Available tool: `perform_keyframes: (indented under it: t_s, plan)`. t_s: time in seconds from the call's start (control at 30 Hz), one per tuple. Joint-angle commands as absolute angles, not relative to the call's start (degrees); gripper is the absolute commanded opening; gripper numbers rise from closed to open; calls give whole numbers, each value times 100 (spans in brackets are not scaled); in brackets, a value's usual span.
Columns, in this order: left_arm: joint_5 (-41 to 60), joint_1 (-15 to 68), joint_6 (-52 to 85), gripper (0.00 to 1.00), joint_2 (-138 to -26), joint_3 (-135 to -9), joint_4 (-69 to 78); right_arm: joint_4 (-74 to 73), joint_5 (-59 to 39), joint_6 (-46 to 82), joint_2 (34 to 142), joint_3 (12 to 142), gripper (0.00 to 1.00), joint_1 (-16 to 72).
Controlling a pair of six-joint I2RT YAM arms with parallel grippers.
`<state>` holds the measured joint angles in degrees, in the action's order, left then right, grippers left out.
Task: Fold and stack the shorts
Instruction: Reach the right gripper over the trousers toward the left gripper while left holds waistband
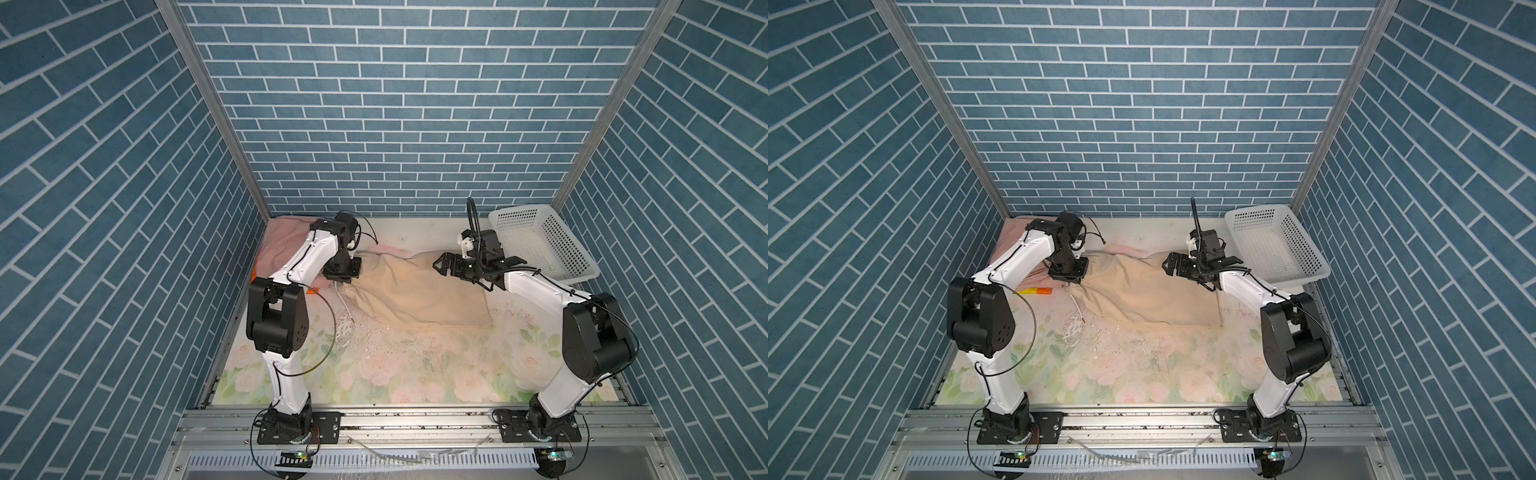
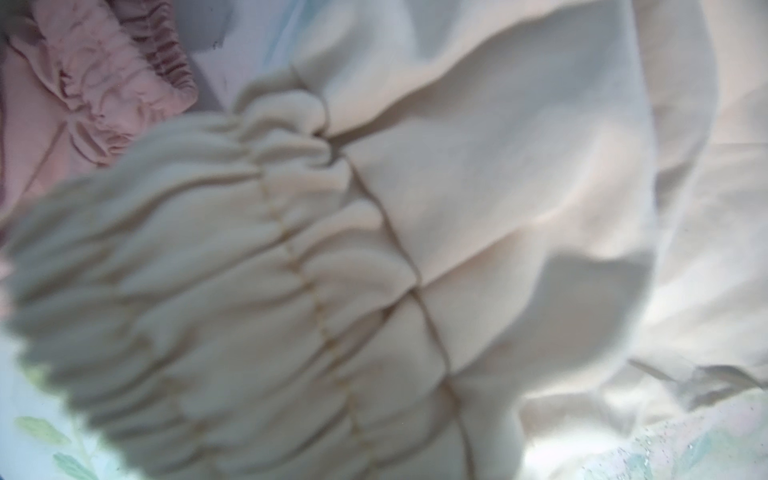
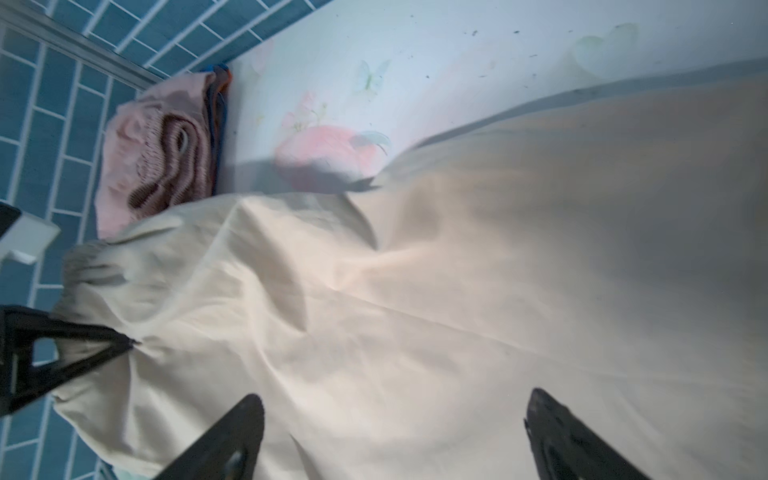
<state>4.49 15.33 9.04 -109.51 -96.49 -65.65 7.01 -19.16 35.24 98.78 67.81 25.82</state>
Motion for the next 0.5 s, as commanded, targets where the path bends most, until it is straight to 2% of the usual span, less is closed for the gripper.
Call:
perform_keyframes:
  t_s: [0.0, 0.17, 0.3, 0.47]
  plan:
    - [292, 1630, 859, 0, -10998, -9763, -7022, -338, -2190, 4751, 10427, 7058, 98, 2953]
    - [185, 1643, 833, 0, -10933, -9762, -7066, -1310, -2272, 5741, 11258, 7573, 99, 3507]
    - [174, 1644, 804, 0, -10860, -9639, -7002, -1604, -2361, 6002, 11796, 7955, 99, 3780]
    - [193, 1644, 759, 0, -10806, -9502, -6860, -2218, -2632, 6350, 12669, 8357, 99, 3765]
